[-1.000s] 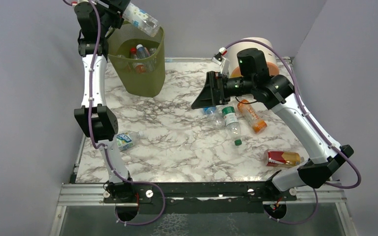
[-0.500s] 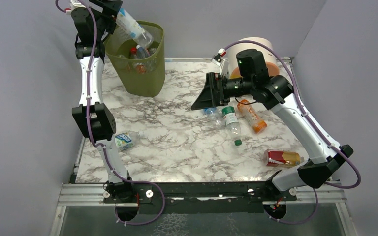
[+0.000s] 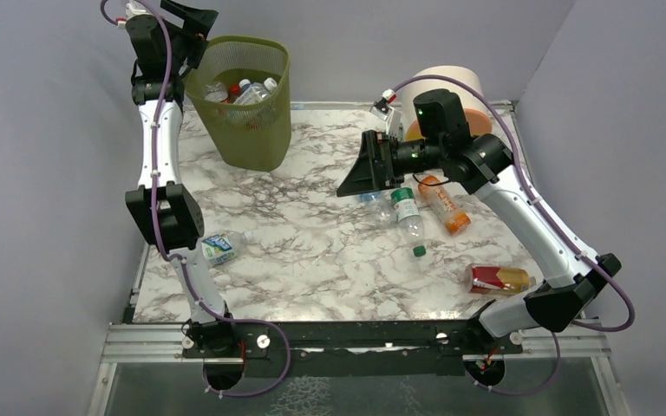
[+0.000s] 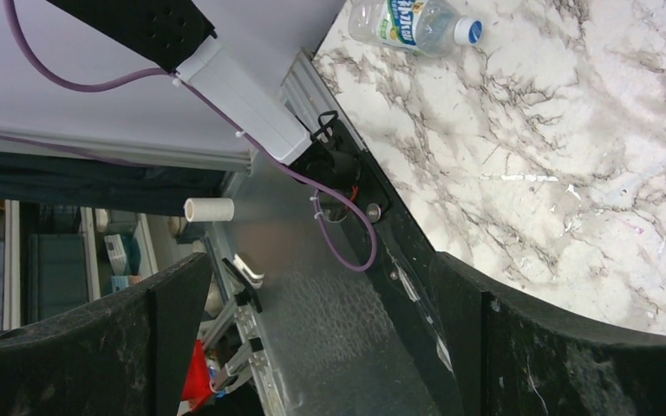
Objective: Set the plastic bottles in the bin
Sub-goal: Place the plastic bottle in the trash bin, then pick up the plastic bottle at the center of the board.
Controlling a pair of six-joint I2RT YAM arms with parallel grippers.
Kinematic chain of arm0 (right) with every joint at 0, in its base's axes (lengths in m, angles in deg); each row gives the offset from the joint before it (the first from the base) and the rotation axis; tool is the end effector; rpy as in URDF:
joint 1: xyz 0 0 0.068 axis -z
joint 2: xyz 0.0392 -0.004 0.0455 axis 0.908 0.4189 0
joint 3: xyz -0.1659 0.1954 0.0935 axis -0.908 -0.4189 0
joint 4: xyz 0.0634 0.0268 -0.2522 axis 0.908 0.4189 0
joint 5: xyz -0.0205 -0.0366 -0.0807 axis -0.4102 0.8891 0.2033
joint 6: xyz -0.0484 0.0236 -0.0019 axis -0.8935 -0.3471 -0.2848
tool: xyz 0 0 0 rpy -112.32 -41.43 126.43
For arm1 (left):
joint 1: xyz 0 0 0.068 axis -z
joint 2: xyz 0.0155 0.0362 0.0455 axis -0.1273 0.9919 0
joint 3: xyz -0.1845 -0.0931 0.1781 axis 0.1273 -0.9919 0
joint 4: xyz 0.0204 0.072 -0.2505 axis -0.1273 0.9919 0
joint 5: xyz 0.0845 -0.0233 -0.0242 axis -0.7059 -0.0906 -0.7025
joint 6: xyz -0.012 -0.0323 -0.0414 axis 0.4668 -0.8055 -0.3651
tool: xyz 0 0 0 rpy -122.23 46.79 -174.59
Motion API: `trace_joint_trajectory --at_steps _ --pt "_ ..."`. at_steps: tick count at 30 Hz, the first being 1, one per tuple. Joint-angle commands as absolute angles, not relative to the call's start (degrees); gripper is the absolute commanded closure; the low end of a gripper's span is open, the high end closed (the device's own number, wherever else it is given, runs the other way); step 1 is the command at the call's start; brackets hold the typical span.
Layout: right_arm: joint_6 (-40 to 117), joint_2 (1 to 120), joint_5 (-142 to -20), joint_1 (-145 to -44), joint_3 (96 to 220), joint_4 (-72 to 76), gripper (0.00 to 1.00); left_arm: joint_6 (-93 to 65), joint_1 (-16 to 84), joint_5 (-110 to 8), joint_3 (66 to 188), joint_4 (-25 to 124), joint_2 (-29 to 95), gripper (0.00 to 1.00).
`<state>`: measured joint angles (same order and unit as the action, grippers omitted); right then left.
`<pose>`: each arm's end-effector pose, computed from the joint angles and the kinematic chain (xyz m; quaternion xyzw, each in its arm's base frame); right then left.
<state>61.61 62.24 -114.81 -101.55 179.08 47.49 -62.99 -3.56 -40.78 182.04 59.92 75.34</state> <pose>0.2251 0.1948 0.4376 -0.2150 0.8085 0.5078 0.2054 0.4756 0.0800 0.4499 -0.3092 0.6267 -0.3974 0.5948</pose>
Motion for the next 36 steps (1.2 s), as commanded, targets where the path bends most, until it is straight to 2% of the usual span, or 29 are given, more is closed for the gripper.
trace_joint_trajectory --at_steps 1,14,27,32,36 --pt "61.7 62.0 -116.9 -101.7 178.1 45.8 0.01 -62.7 -4.0 -40.8 179.8 59.8 69.6 0.09" --pt "61.7 63.1 -117.6 -101.8 176.9 44.8 0.01 -66.7 -4.0 -33.3 163.4 62.7 53.7 0.01" --pt "60.6 66.4 -115.0 -101.8 171.0 43.0 0.01 -66.7 -3.7 -29.5 137.1 70.7 29.9 0.01" --pt "61.9 64.5 -112.7 -101.8 168.9 43.4 0.01 -67.5 -2.2 -28.5 125.7 72.2 24.6 0.01" --pt "61.8 63.3 -110.2 -101.8 169.4 46.7 0.01 -67.4 -0.7 -29.1 122.6 72.3 22.6 0.01"
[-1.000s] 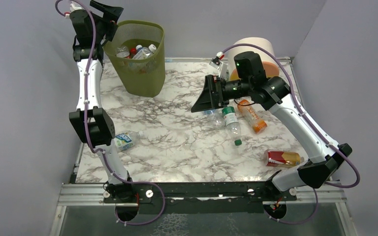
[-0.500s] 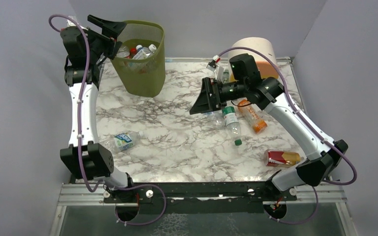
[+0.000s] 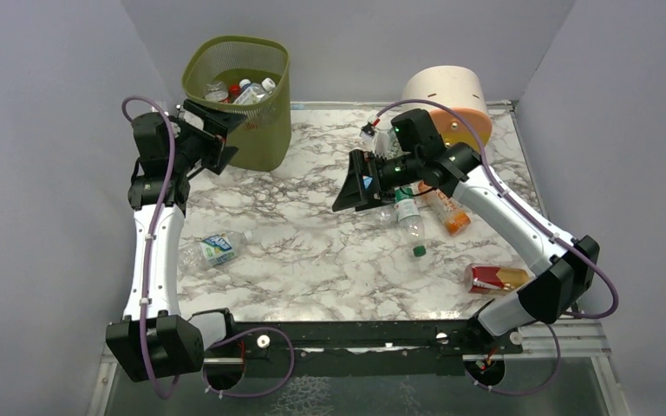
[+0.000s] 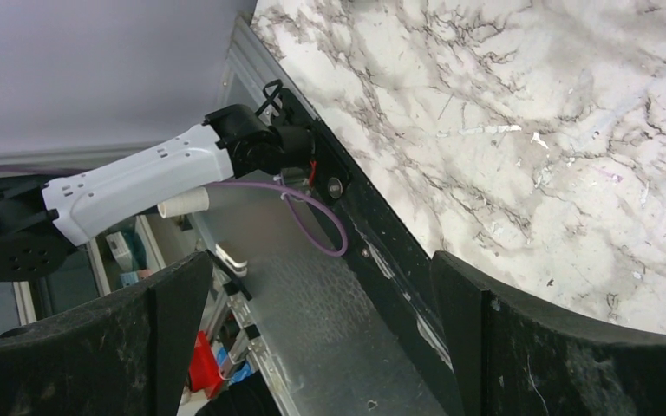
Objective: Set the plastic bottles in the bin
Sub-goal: Pick up the plastic bottle at the center of the board.
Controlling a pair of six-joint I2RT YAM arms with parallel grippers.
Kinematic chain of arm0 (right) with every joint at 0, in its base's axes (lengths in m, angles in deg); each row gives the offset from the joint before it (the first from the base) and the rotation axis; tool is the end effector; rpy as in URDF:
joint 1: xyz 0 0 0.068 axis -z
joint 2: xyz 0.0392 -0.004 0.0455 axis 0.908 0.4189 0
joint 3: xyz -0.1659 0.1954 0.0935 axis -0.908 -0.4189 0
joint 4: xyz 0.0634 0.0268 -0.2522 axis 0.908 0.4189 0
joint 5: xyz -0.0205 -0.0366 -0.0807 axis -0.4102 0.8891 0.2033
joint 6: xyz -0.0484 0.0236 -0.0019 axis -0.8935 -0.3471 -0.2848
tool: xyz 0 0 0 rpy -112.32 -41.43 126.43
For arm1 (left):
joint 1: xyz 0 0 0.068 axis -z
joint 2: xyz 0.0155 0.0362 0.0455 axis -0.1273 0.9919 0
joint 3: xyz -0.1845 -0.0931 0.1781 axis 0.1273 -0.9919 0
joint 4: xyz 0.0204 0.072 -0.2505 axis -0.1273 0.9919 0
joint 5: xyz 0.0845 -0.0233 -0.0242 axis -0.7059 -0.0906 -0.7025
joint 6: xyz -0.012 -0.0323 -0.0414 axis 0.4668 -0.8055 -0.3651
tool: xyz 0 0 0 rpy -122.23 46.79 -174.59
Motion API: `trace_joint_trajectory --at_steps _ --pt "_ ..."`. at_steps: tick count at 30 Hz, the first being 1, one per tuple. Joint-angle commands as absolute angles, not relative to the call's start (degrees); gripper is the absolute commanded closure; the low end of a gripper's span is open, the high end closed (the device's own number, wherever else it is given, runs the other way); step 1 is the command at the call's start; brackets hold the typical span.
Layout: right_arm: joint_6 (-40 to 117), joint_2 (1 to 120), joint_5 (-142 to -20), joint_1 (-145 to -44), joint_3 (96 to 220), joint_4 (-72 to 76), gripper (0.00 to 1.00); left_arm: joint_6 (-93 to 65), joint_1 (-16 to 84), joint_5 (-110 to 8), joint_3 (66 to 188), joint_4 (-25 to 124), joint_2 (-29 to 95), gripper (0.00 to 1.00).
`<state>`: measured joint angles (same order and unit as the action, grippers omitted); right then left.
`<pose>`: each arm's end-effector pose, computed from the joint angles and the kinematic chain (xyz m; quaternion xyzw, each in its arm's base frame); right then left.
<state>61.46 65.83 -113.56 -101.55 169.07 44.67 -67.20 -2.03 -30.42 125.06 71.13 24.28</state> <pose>0.2466 0.2099 0.3679 -0.1843 0.8522 0.4697 0.1384 0.2568 0.0250 0.4033 -0.3452 0.7068 -0.4466 0.4263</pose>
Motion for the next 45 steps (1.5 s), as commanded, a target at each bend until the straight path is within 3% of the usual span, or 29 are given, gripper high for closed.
trace_joint_trajectory --at_steps 1,9,17,26,37,45 --pt "61.9 63.1 -109.9 -101.8 169.4 47.3 0.0 -67.3 -0.5 -29.2 122.2 72.3 22.4 0.01" --pt "61.1 63.2 -109.6 -101.8 170.3 50.4 0.01 -66.1 0.4 -31.0 119.6 72.9 20.5 0.01" --pt "61.0 65.5 -111.7 -101.8 172.4 49.9 0.01 -56.7 0.4 -41.1 128.8 92.2 23.6 0.01" --pt "60.5 64.4 -112.1 -101.9 166.4 50.4 0.01 -55.1 0.4 -45.3 128.3 96.4 25.7 0.01" --pt "54.2 62.7 -102.2 -101.8 164.6 53.9 0.01 -48.9 0.5 -47.2 138.1 107.8 30.1 0.01" --pt "54.4 70.9 -80.5 -101.8 166.3 57.2 0.01 -46.8 1.0 -42.8 139.4 106.1 35.7 0.01"
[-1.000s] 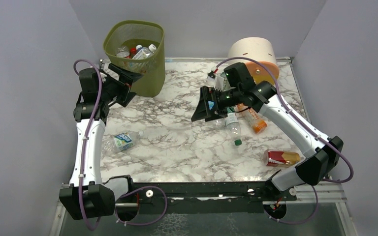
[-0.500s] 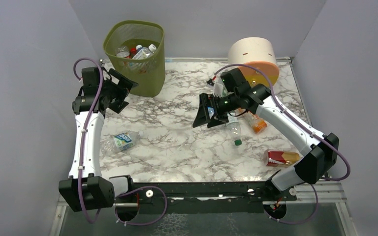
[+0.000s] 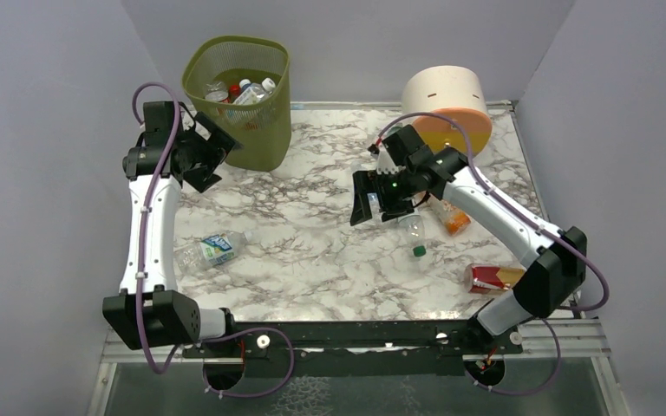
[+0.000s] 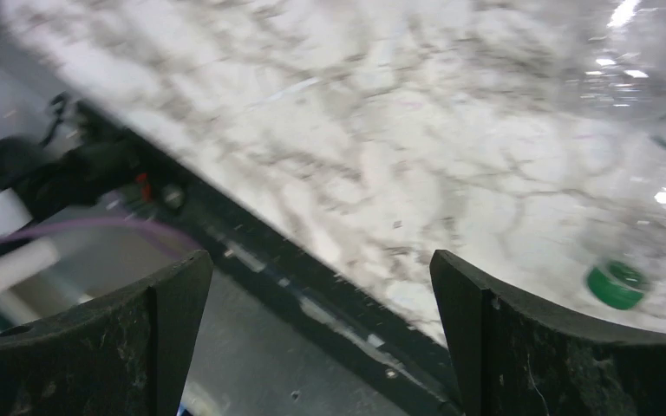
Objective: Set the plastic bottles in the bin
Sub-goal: Pick up the plastic bottle at the center of the board.
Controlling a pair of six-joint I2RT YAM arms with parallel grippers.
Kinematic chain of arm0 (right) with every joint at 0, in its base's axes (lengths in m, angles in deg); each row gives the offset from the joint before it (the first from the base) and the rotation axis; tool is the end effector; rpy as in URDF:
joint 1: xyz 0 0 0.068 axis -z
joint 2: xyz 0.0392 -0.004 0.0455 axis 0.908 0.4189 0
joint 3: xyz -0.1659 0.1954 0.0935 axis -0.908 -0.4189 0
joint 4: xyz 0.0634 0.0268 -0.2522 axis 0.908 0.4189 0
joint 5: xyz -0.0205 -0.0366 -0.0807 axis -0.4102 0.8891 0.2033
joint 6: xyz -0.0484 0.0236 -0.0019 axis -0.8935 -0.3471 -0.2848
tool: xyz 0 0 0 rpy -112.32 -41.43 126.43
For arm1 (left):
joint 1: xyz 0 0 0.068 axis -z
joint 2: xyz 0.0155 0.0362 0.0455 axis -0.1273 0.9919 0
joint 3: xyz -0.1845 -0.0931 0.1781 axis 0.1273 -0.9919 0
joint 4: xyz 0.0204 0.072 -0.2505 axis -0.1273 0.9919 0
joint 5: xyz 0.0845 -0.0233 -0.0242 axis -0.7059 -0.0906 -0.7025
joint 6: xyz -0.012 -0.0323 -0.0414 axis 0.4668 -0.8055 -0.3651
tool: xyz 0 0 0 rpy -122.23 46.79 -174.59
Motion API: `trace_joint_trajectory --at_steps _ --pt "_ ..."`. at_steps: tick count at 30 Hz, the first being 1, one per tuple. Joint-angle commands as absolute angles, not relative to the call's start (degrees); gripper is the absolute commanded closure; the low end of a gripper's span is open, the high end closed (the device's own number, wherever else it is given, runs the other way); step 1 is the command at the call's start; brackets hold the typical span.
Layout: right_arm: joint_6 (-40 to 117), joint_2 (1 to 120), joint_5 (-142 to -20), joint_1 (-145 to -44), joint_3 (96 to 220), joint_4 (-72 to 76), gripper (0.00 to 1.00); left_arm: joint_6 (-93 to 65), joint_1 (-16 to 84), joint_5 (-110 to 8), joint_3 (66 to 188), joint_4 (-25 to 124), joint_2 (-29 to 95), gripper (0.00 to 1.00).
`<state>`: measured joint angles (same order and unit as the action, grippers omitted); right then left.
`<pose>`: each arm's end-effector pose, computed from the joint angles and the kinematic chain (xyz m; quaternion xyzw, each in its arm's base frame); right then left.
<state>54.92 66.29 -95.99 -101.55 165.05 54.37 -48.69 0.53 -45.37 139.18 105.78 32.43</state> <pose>0.2440 0.1965 0.3279 -0.1604 0.9285 0.3025 0.1439 0.2592 0.0223 0.3928 -0.3663 0.8400 -0.2336 0.3250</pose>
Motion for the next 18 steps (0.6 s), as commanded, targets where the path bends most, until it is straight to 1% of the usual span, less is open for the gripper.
trace_joint_trajectory --at_steps 1,3,7,9,14,18 --pt "54.8 72.4 -78.3 -101.8 167.5 58.5 0.01 -47.3 1.1 -41.7 138.5 105.5 35.7 0.01" --pt "55.4 75.0 -73.6 -101.8 170.3 61.1 0.0 -48.8 1.2 -39.8 135.6 103.1 34.9 0.01" --pt "55.8 79.3 -65.2 -101.7 174.9 65.2 0.04 -52.4 1.3 -35.8 130.3 97.9 33.7 0.01" --pt "56.3 80.6 -62.2 -101.6 175.7 67.4 0.05 -53.2 1.9 -34.9 129.6 96.3 34.0 0.01" --pt "56.7 78.2 -60.6 -100.6 170.4 66.7 0.06 -52.1 3.6 -35.5 131.1 95.9 35.4 0.01" --pt "56.1 74.9 -61.7 -98.0 163.9 64.7 0.12 -51.4 5.7 -35.0 131.6 95.7 36.6 0.01"
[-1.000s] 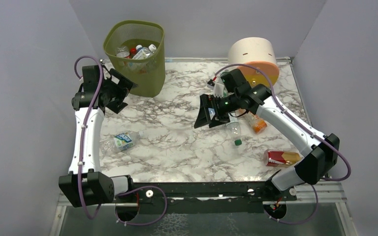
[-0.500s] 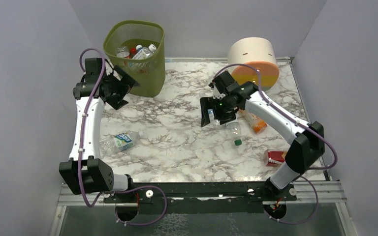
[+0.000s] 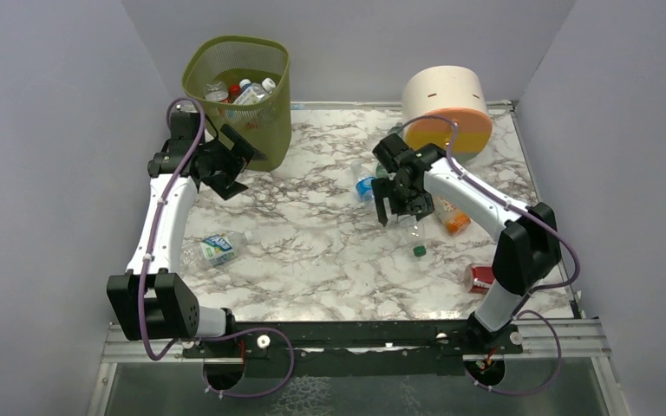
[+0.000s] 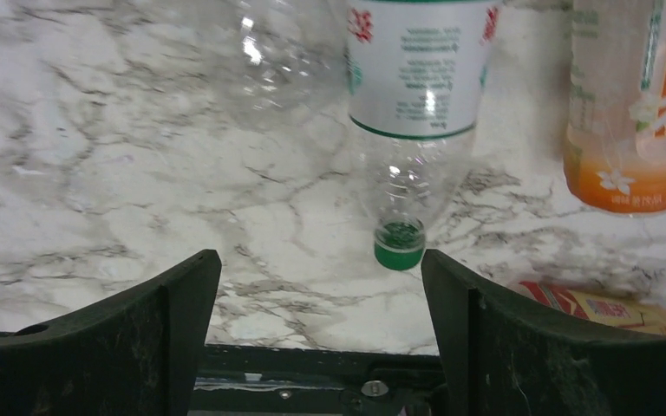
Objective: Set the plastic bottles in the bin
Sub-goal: Pick up the plastic bottle at the center of the board.
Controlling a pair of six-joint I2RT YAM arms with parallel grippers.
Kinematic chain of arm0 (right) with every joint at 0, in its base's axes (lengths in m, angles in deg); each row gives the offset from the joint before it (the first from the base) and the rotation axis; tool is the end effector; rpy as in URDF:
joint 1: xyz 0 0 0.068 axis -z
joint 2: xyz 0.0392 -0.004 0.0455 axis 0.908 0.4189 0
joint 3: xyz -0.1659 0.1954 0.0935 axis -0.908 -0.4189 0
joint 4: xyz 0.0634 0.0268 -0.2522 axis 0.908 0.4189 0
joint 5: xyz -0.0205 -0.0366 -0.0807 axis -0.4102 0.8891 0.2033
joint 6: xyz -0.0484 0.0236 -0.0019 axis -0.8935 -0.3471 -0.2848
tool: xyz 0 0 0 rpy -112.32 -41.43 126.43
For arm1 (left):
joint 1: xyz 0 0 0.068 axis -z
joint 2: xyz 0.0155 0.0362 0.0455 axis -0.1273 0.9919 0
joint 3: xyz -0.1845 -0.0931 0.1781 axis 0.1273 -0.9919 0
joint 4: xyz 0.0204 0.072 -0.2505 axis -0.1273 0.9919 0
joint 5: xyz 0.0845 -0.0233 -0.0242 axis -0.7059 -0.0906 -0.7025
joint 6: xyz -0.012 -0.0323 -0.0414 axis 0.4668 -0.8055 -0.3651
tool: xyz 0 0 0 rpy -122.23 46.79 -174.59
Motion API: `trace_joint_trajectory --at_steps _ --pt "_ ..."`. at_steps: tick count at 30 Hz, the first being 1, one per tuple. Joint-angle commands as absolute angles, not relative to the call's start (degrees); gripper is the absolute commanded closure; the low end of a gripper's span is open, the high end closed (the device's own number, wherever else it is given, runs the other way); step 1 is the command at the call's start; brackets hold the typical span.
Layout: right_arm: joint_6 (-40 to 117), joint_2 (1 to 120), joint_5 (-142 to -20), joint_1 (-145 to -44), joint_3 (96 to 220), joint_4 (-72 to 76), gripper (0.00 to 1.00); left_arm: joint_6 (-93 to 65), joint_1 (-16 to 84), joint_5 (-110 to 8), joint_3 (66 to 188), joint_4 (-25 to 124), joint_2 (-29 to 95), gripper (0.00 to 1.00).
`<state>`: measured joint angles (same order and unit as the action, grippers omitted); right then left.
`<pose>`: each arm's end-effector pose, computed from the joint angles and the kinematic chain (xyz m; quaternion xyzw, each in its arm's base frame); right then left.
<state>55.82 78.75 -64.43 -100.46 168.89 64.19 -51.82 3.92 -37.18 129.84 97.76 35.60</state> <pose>0.2830 0.1933 0.2709 -0.0839 0.9860 -0.0037 0.1443 0.2835 0.0035 0.3390 -0.3479 0.8535 -0.2986 0.2479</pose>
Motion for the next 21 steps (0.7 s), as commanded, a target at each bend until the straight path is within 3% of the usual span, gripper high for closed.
trace_joint_trajectory --at_steps 1,7,21 --pt "55.9 74.0 -62.2 -97.3 162.7 64.1 0.12 -51.8 6.1 -35.3 131.8 95.6 36.6 0.01" --pt "55.0 72.7 -64.1 -94.8 157.4 60.5 0.2 -52.0 9.5 -36.8 134.7 95.6 38.8 0.01" --pt "53.0 79.0 -68.5 -91.7 153.8 52.5 0.22 -52.9 16.2 -38.0 138.3 96.5 40.8 0.01"
